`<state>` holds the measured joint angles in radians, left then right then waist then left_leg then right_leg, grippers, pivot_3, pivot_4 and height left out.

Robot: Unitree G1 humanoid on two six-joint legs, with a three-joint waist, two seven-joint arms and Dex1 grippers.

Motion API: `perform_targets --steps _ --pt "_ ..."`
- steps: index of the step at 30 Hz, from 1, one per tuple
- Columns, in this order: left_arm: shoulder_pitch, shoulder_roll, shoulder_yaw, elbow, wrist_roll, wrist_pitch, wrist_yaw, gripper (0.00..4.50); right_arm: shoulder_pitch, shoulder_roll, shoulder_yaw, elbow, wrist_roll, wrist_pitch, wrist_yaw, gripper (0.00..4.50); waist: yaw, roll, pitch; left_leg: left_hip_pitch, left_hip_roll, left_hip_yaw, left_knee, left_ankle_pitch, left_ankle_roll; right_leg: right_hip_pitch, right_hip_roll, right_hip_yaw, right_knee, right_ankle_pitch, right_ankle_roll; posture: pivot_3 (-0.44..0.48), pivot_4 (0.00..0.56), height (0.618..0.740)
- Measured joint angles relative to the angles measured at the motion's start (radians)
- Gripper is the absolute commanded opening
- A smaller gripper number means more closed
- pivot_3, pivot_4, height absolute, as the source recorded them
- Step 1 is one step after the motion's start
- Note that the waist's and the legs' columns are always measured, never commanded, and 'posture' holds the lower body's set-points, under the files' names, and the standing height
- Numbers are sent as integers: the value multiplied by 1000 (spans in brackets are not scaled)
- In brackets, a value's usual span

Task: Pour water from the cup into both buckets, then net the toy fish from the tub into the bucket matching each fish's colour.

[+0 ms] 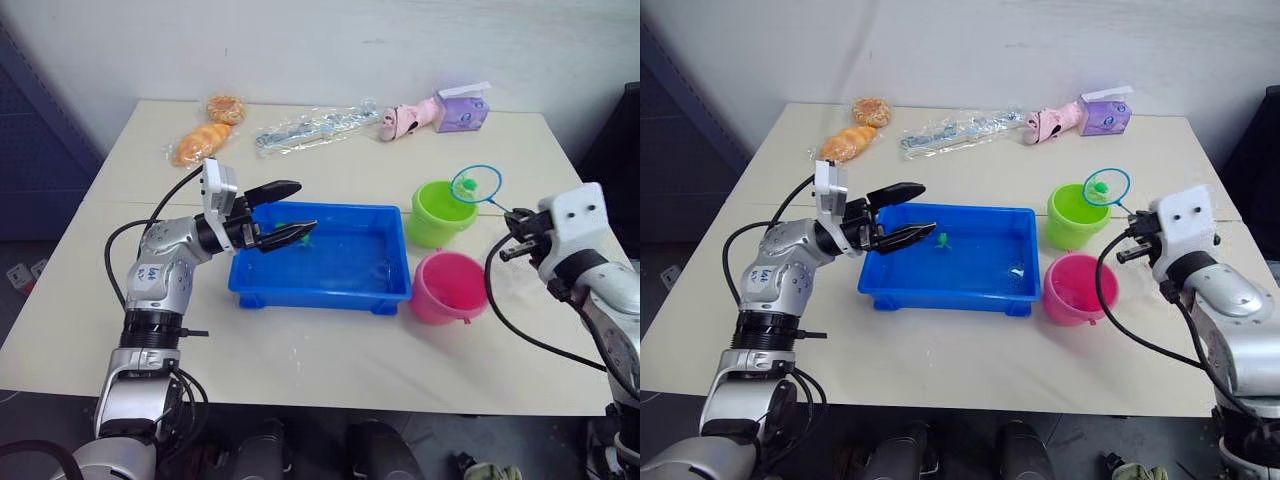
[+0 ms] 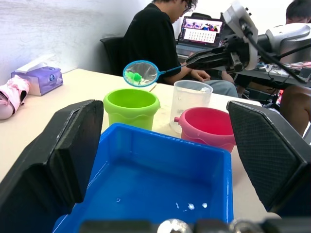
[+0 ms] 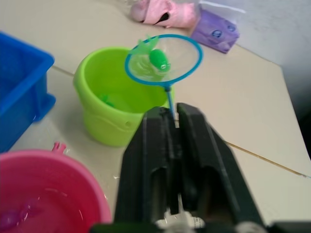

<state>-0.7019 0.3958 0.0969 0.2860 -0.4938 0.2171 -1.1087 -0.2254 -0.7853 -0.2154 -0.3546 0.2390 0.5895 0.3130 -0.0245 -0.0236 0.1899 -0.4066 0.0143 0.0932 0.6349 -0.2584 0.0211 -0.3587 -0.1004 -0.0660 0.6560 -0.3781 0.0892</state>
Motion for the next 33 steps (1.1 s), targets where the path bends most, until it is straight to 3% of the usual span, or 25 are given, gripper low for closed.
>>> perform_targets --steps 14,23,33 --pt "17 0 -8 -5 8 -13 -1 4365 -33 -279 252 256 -518 -622 112 0 -1 0 0 0 0 0 2 0 0 0 0 0 -1 0 0 0 150 740" --pt "19 5 -20 3 21 -53 -38 4365 -103 -331 298 418 -752 -889 54 0 -1 0 0 0 0 0 4 0 0 0 0 0 -1 0 0 0 150 740" --pt "19 5 -24 24 29 -75 -51 4365 -166 -325 296 542 -807 -1001 -16 0 -2 0 0 0 1 0 8 0 0 1 1 0 1 0 0 0 150 740"
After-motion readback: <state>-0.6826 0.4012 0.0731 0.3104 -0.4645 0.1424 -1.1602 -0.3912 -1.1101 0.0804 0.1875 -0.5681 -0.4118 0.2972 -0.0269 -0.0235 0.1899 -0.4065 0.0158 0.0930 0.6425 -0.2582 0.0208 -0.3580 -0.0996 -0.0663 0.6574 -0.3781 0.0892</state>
